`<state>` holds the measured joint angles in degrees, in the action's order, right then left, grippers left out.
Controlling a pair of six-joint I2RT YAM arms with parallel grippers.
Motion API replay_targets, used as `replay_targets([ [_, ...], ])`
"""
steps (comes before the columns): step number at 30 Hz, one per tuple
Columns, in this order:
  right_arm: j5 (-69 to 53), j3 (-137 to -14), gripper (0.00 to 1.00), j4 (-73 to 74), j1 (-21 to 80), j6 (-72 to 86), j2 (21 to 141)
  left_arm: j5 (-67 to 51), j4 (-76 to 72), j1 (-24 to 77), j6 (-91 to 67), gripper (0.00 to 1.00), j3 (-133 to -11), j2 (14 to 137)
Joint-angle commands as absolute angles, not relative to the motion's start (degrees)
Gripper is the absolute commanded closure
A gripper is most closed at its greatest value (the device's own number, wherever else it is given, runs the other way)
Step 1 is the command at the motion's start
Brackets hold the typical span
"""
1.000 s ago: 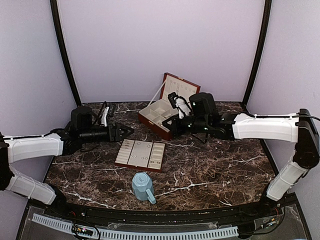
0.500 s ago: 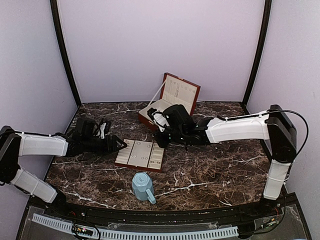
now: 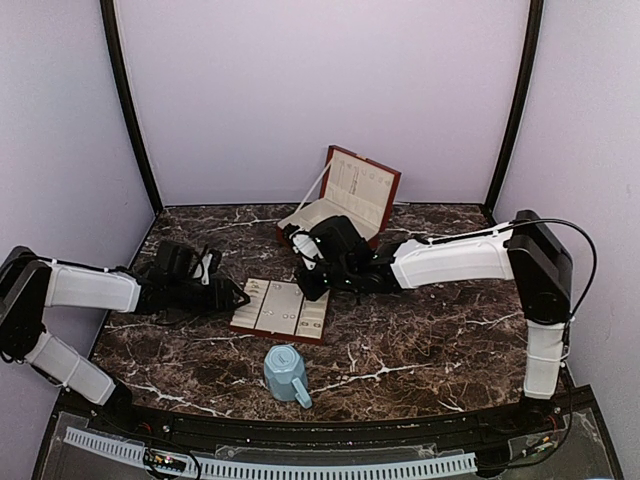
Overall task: Organize the mixed jewelry
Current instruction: Position the compartment layer at the center of the board.
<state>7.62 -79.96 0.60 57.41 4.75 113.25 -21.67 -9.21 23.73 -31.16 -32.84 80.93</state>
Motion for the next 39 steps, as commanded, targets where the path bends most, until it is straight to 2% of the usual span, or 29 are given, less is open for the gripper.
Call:
replay_targets([
  [1,7.9,-82.4,1.00,-0.2,58.1,4.0,114.4,-19.5,-9.1,23.4,-30.3,0.29,-32.2,82.3],
  [9,7.5,-82.0,1.00,1.1,58.3,3.3,114.7,-22.4,-11.1,23.4,-29.9,0.31,-33.3,86.6],
  [13,7.8,-80.7,1.00,0.9,58.2,3.6,114.0,-25.3,-13.4,23.4,-29.7,0.42,-33.4,89.3],
  [17,9.4,-78.3,1.00,0.7,58.3,3.8,112.3,-25.6,-13.5,23.8,-28.3,0.59,-33.8,90.6],
  [21,10.3,-75.5,1.00,0.8,58.1,4.7,110.2,-24.1,-12.0,25.7,-26.0,0.67,-34.8,91.4],
  [31,14.8,-68.3,1.00,0.6,57.5,6.0,105.1,-20.5,-10.1,33.0,-21.2,0.72,-38.9,93.8],
  [39,19.0,-63.2,1.00,0.7,57.4,1.5,101.3,-25.9,-13.6,36.1,-24.3,0.72,-44.3,98.8],
])
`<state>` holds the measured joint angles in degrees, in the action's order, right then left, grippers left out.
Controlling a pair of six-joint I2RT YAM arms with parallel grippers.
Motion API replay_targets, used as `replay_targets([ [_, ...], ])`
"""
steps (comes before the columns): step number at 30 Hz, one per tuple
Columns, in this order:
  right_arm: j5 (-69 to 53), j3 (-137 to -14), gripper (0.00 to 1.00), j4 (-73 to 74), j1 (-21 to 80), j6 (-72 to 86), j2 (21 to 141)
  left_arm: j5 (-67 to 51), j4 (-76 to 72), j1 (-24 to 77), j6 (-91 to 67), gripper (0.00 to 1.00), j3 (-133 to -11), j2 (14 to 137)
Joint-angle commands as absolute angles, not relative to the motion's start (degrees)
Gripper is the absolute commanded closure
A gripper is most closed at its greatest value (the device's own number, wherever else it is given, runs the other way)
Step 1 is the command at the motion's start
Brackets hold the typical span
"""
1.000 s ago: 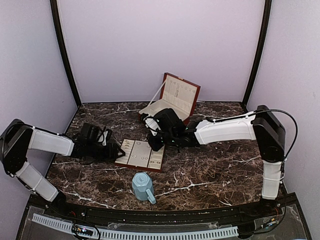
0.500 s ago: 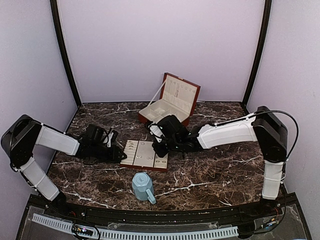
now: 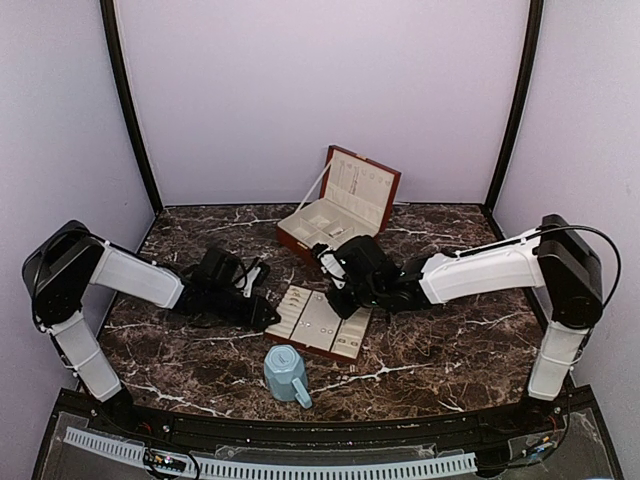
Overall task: Organize the mixed jewelry
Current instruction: Position the compartment layer at the center of the board.
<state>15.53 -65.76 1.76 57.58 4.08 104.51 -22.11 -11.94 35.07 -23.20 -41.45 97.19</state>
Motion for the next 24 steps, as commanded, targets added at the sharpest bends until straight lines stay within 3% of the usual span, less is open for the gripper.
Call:
replay_targets([
  [1,19.2,-62.5,1.00,0.5,57.4,0.9,100.8,-26.5,-14.2,36.3,-24.8,0.72,-44.7,99.5],
  [5,19.4,-59.7,1.00,0.3,57.5,-1.2,98.4,-28.0,-16.8,36.6,-27.3,0.70,-46.2,100.5],
  [8,19.6,-58.7,1.00,0.3,57.5,-1.2,96.7,-23.7,-15.4,36.6,-26.4,0.55,-47.0,98.6],
  [12,20.3,-56.8,1.00,-3.9,57.5,1.2,94.4,-15.9,-13.8,36.6,-24.8,0.42,-47.3,91.0],
  [16,20.4,-55.7,1.00,-7.8,57.5,4.6,92.6,-16.4,-15.4,36.6,-27.5,0.41,-48.3,85.8],
  [24,19.6,-56.1,1.00,-11.2,57.8,4.8,91.3,-33.7,-23.4,38.4,-37.1,0.45,-51.7,89.4],
])
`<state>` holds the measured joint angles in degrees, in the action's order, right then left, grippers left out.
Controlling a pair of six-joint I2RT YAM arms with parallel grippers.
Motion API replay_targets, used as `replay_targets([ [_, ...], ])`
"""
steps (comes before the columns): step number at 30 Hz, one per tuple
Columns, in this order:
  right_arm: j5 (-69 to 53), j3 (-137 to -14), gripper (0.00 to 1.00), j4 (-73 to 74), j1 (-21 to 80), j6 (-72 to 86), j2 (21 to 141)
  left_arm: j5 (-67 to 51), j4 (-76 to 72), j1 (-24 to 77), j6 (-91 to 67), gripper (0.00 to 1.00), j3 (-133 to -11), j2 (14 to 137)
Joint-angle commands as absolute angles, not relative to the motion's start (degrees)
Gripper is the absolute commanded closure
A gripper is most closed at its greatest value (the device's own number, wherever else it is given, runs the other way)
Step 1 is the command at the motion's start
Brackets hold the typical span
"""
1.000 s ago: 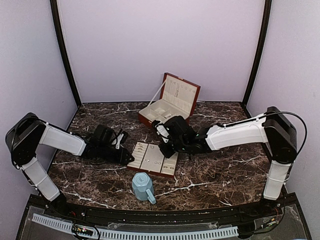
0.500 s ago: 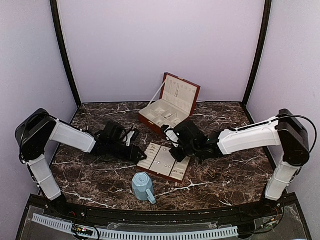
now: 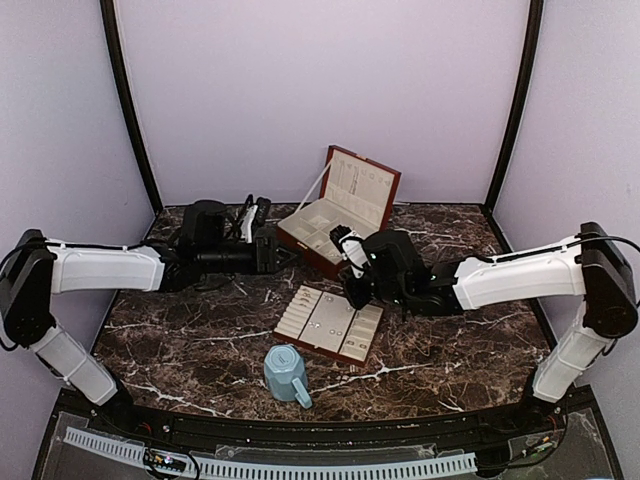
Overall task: Organize the mixed jewelry
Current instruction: Position the compartment layer at the center of the board, then pass from the right arm to the left
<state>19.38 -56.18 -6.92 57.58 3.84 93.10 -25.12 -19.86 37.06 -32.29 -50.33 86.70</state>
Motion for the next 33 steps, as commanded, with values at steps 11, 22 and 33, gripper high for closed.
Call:
replay_targets([
  [11,17.7,-55.8,1.00,-12.4,58.0,4.8,89.2,-39.4,-25.7,40.8,-38.6,0.56,-56.0,96.0],
  [22,16.5,-55.7,1.00,-12.2,58.5,4.7,88.8,-40.1,-27.5,41.2,-39.9,0.57,-58.3,99.5],
  [33,16.2,-55.3,1.00,-12.6,58.8,4.7,88.5,-40.2,-27.6,41.3,-39.5,0.66,-60.0,100.9],
])
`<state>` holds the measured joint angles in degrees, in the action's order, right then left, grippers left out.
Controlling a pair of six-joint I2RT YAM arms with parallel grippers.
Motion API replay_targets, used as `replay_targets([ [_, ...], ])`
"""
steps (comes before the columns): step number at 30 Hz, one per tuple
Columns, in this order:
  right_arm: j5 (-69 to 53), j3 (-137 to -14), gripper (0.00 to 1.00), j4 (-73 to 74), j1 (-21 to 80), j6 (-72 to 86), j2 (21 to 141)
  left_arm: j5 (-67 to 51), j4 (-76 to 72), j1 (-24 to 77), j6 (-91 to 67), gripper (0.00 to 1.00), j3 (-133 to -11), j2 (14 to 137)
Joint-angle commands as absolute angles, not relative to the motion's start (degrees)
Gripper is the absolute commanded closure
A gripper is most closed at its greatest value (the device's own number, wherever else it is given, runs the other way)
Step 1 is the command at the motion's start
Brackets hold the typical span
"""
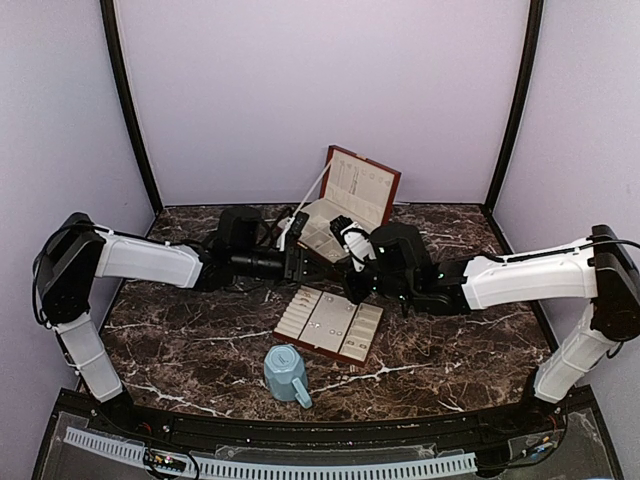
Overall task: Organize the mixed jewelry
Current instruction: Pass from the right arm to the left
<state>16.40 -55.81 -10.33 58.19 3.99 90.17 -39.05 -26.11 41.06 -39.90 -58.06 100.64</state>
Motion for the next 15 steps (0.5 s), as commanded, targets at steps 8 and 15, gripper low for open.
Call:
replay_targets([
  [8,16.1,-55.4,1.00,-12.5,58.9,4.8,88.7,-40.6,-28.1,41.4,-39.7,0.84,-60.0,101.3],
  [15,15.5,-55.3,1.00,-12.7,58.9,4.8,88.5,-40.3,-29.0,41.4,-40.2,0.95,-59.8,101.5],
])
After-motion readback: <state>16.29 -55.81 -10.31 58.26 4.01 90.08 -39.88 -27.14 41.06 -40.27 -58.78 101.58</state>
